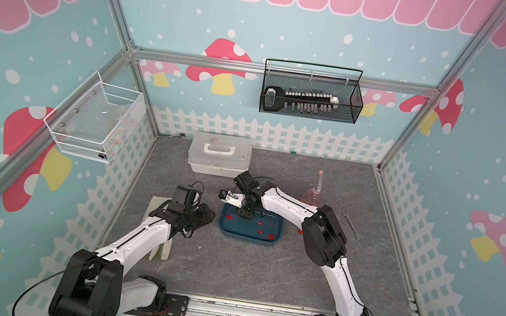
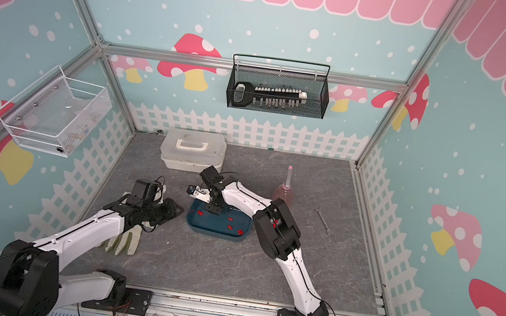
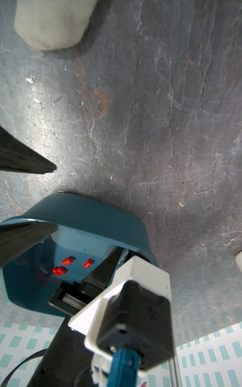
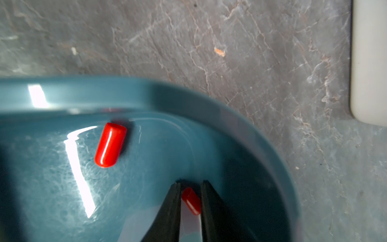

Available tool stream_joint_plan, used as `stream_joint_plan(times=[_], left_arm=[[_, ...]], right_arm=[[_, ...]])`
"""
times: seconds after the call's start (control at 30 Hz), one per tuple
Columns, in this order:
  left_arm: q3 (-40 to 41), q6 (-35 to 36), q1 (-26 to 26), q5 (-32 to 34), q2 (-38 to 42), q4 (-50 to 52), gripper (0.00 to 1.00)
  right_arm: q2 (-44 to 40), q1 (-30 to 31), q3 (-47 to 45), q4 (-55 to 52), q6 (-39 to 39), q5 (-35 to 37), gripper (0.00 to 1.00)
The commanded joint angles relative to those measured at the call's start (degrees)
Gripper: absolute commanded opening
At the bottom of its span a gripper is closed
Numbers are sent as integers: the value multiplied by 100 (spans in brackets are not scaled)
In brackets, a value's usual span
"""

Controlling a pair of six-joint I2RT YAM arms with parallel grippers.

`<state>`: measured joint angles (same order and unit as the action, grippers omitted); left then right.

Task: Take the screw protection sleeves out of the storage box
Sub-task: Pick up the screw protection sleeve from the storage box.

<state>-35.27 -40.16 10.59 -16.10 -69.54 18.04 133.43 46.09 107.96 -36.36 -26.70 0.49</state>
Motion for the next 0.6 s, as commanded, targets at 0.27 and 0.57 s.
stream_joint_plan(times=[0.27,0.57], left_arm=[[64,-49,-14,85,-7,-112,41],[115,-73,-13,98,70,-140,41]], right_arm=[[-119,-85,-126,-170,336,-453,14],[-871,-205,-517,-197,1026,-1082,13]])
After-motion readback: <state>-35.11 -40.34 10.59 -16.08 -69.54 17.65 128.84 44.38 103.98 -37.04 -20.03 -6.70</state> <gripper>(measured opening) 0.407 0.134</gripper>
